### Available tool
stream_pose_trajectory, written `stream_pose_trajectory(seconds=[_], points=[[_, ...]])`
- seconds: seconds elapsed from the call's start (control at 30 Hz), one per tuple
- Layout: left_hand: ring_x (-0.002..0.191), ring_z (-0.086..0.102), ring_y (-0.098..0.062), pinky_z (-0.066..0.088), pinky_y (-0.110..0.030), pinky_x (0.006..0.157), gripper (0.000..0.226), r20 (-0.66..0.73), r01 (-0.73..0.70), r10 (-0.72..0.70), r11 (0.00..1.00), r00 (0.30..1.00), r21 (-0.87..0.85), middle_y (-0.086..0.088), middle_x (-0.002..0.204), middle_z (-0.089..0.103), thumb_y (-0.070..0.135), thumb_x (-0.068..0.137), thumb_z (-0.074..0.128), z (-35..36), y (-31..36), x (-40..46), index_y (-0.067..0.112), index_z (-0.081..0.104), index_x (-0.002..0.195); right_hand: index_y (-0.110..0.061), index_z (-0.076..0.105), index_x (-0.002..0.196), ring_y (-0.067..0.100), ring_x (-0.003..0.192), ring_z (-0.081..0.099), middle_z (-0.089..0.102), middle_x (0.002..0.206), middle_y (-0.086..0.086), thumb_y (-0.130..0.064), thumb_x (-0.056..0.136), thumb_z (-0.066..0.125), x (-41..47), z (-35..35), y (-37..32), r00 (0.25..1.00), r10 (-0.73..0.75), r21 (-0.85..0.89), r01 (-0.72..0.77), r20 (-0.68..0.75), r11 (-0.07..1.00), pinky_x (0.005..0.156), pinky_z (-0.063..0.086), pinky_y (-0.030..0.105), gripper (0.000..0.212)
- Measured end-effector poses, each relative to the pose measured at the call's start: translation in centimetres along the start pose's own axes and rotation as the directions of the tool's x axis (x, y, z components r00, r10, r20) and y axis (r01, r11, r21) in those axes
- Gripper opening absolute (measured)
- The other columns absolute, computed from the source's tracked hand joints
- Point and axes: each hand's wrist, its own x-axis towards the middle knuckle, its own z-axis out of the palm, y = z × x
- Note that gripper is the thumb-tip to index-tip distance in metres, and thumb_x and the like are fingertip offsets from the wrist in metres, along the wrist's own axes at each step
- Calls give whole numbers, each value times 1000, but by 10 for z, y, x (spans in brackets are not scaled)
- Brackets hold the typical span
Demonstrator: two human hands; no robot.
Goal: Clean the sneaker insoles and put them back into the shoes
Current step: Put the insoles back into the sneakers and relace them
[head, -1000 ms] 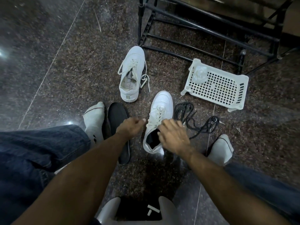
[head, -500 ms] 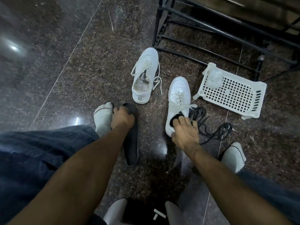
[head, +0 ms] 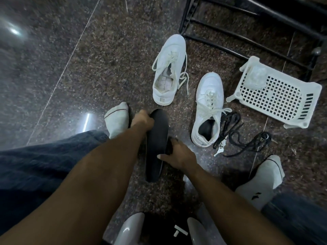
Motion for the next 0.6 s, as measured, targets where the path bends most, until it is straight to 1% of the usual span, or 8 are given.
stream_pose_trajectory(seconds=[0.1,0.2,0.3,0.37,0.43,0.5,0.53,0.6], points=[[115,58,-37,50,-40,96,34,9,-8,9,994,1000,-107,-19,126,60,16,88,55,-3,9,-8,6,62,119,-20,18,150,32,129,44,38,147,8,-78,58,65,-3,6,-8,995,93,110,-88,-32,990,98,44,48,119],[108,61,-35,49,-35,86,24,47,-10,22,967,999,-253,-20,114,65,15,94,54,-15,23,-17,-2,66,107,-22,3,152,32,132,41,29,153,7,-74,63,67,-12,10,-16,972,164,192,-131,-168,973,98,44,49,122],[79,64,-29,53,-36,77,14,82,-9,46,915,996,-403,-20,97,64,14,93,58,-26,29,-25,3,66,88,-18,25,142,31,118,52,46,135,4,-62,68,72,-21,1,-22,916,204,295,-100,-346,950,85,49,43,98],[75,65,-28,58,-41,74,24,-40,-136,132,877,990,-461,-14,94,68,27,84,63,-30,27,-21,8,69,97,-19,38,132,28,110,56,50,123,1,-59,68,74,-26,-9,-25,892,196,328,-57,-408,943,82,49,39,83],[95,65,-28,54,-43,85,48,-200,-330,277,889,940,-317,-9,110,66,49,81,54,-35,27,-18,20,64,117,-21,46,124,23,104,58,54,114,-3,-58,68,75,-28,-19,-26,860,217,394,-21,-462,919,80,49,36,73],[115,56,-29,48,-47,96,46,-257,-427,382,892,888,-149,-9,134,49,41,89,49,-41,37,-17,25,54,132,-23,50,120,23,101,60,59,110,-3,-56,68,75,-27,-28,-24,815,267,483,18,-515,876,80,49,35,67],[122,50,-31,45,-50,100,46,-237,-449,431,893,871,-26,-8,143,39,32,92,48,-43,41,-12,26,48,138,-23,51,119,24,101,61,62,109,-2,-56,68,75,-25,-32,-22,795,294,519,31,-531,854,81,50,36,65],[135,35,-33,41,-54,103,54,-82,-470,501,848,861,246,-4,155,21,22,91,49,-42,47,-8,28,39,144,-23,51,120,25,101,62,65,109,1,-55,69,76,-22,-43,-17,774,339,580,45,-535,813,84,51,36,65]])
